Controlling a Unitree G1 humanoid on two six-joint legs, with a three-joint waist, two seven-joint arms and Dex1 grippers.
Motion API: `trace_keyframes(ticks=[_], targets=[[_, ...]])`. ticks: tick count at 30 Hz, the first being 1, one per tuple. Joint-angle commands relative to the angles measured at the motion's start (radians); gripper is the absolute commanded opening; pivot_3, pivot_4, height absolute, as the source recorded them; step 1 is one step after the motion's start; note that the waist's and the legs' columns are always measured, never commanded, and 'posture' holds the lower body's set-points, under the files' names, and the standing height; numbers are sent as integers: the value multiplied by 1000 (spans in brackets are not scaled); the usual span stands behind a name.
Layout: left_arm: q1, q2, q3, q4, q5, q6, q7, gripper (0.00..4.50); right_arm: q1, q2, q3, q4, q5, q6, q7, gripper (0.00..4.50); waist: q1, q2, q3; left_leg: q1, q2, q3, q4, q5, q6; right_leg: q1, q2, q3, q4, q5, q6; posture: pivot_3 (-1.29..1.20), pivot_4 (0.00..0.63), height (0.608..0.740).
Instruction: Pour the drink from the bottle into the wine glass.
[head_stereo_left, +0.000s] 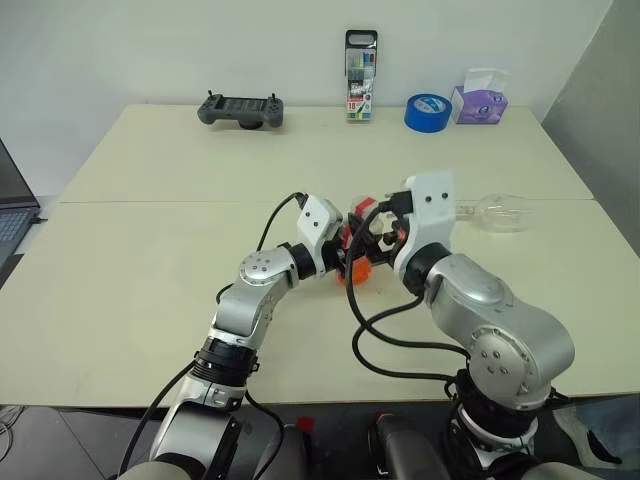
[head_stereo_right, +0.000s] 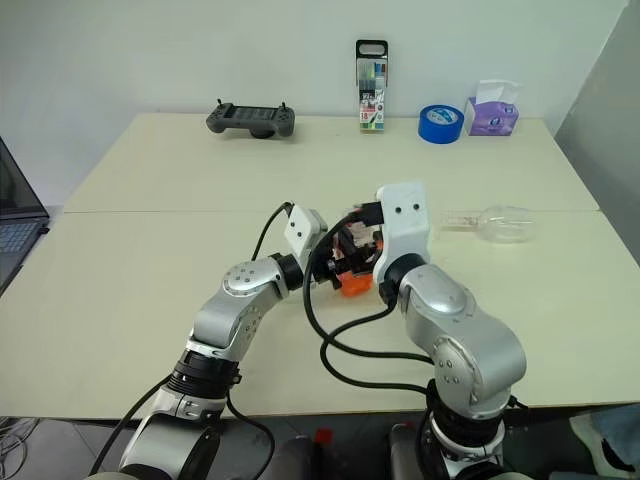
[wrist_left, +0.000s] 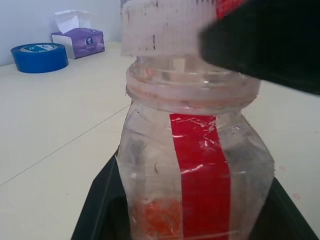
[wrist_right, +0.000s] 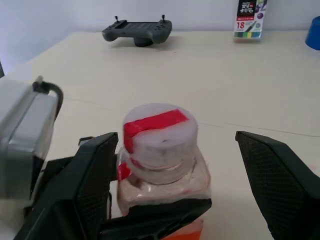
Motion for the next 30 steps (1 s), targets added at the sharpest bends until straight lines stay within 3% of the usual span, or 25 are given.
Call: trace_keyframes(ticks=[1, 5, 6, 8, 13, 14, 18, 22, 28, 30], targets=[[-32, -5, 16, -31, -2, -29, 4, 1691, -46, 4, -15, 13, -4, -22, -2, 3993, 0, 0, 0, 0, 0, 0, 0, 0, 0, 0, 0, 0, 0, 0, 0, 0, 150, 740], [-36, -7, 19, -35, -4, -28, 7, 1691, -74, 0, -11, 54, -15, -31, -12, 3993, 0, 0, 0, 0, 0, 0, 0, 0, 0, 0, 0, 0, 0, 0, 0, 0, 150, 740], [-35, -8, 19, -36, -5, -27, 9, 1691, -78, 0, -11, 60, -18, -28, -17, 3820, 0, 0, 0, 0, 0, 0, 0, 0, 0, 0, 0, 0, 0, 0, 0, 0, 150, 740], [-34, -9, 19, -39, -5, -27, 10, 1691, -78, -1, -12, 65, -22, -13, -22, 3410, 0, 0, 0, 0, 0, 0, 0, 0, 0, 0, 0, 0, 0, 0, 0, 0, 150, 740], [-26, -9, 21, -44, -6, -27, 13, 1691, -65, -9, -14, 61, -25, 4, -25, 1644, 0, 0, 0, 0, 0, 0, 0, 0, 0, 0, 0, 0, 0, 0, 0, 0, 150, 740], [-25, -9, 23, -42, -5, -27, 14, 1691, -64, -15, -19, 60, -25, 2, -24, 1546, 0, 0, 0, 0, 0, 0, 0, 0, 0, 0, 0, 0, 0, 0, 0, 0, 150, 740], [-40, -2, 58, 26, 9, -51, 52, 1690, -89, -81, -89, 63, -24, -39, -1, 1547, 0, 0, 0, 0, 0, 0, 0, 0, 0, 0, 0, 0, 0, 0, 0, 0, 150, 740], [-97, 16, 154, 211, 50, -152, 189, 1689, -87, -168, -190, 51, 40, -110, 87, 1547, 1, 0, 0, 0, -1, 0, 0, 0, 0, 0, 0, -4, 0, 0, 0, 0, 150, 740], [-140, 91, 213, 414, 57, -265, 232, 1688, -112, -168, -310, 23, 216, -163, 175, 1547, -1, 0, 0, -2, -1, 2, -1, 0, 0, 1, 0, -7, -1, 0, 0, 0, 150, 740], [-134, 95, 216, 420, 55, -282, 230, 1688, -106, -185, -298, 29, 239, -159, 185, 2256, -2, 0, 0, -2, 0, 2, -1, 0, 0, 0, -1, -8, -1, 0, 0, 0, 150, 740]])
